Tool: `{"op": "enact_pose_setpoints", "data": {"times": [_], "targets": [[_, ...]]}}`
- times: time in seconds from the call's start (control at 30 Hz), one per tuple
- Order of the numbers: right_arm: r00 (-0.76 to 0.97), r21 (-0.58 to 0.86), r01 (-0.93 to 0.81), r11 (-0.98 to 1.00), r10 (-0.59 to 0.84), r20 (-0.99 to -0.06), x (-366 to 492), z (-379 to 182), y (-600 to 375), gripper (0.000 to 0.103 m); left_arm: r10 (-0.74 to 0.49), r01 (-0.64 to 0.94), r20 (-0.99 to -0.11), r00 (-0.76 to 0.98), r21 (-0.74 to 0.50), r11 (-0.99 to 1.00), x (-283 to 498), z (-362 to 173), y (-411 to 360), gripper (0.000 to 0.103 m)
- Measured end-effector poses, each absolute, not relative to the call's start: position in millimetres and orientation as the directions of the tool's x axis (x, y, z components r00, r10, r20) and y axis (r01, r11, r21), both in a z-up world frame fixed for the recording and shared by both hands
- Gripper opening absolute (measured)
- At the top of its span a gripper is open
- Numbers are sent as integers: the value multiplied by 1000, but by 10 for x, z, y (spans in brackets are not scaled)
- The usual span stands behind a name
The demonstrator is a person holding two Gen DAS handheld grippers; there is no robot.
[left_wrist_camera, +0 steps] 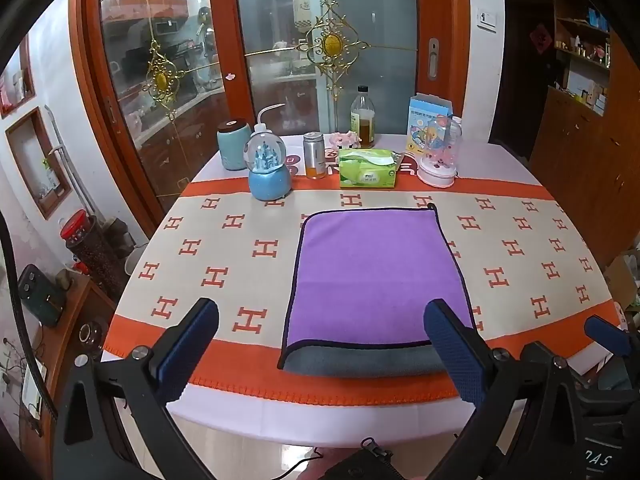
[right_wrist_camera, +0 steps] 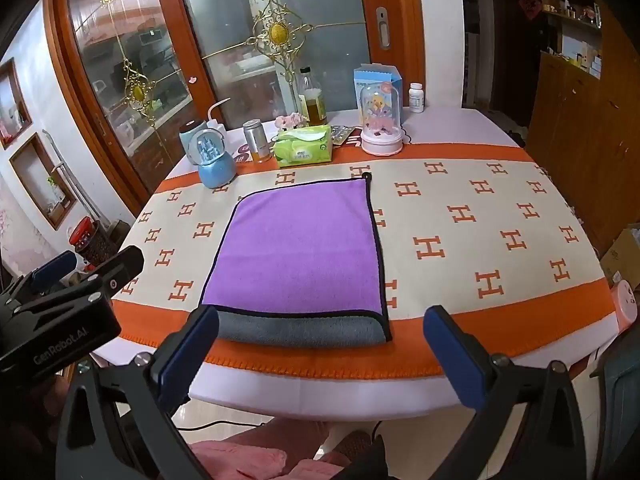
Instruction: Fold towel
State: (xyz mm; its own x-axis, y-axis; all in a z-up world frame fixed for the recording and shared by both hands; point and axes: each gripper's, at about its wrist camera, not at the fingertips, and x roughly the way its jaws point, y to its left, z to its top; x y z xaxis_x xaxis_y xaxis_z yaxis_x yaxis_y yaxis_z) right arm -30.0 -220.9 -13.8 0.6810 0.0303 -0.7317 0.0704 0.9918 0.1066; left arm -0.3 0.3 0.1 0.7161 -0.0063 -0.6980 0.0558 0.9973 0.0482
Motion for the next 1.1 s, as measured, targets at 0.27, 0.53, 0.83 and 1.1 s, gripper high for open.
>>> {"op": "enact_pose_setpoints", "data": {"times": [0.27,0.53,0.83,1.1], "targets": [[682,105,69,992,30,-731,-307,-129,-2196,102,-5,56,-707,707,49,997,54,-24,28,102],[679,100,71,992,26,-733,-278,-187,-2149,102,-7,64,-700,714,55,996,-7,-4,-46,102],[681,99,80,992,18,-732,-214,-190,-2188,102,-9,66,-701,713,54,996,21,-12,-28,102],[681,92,73,993,18,-732,-201,-109,-2246,102,-7,62,-705,709,52,997,36,-41,-28,102]]}}
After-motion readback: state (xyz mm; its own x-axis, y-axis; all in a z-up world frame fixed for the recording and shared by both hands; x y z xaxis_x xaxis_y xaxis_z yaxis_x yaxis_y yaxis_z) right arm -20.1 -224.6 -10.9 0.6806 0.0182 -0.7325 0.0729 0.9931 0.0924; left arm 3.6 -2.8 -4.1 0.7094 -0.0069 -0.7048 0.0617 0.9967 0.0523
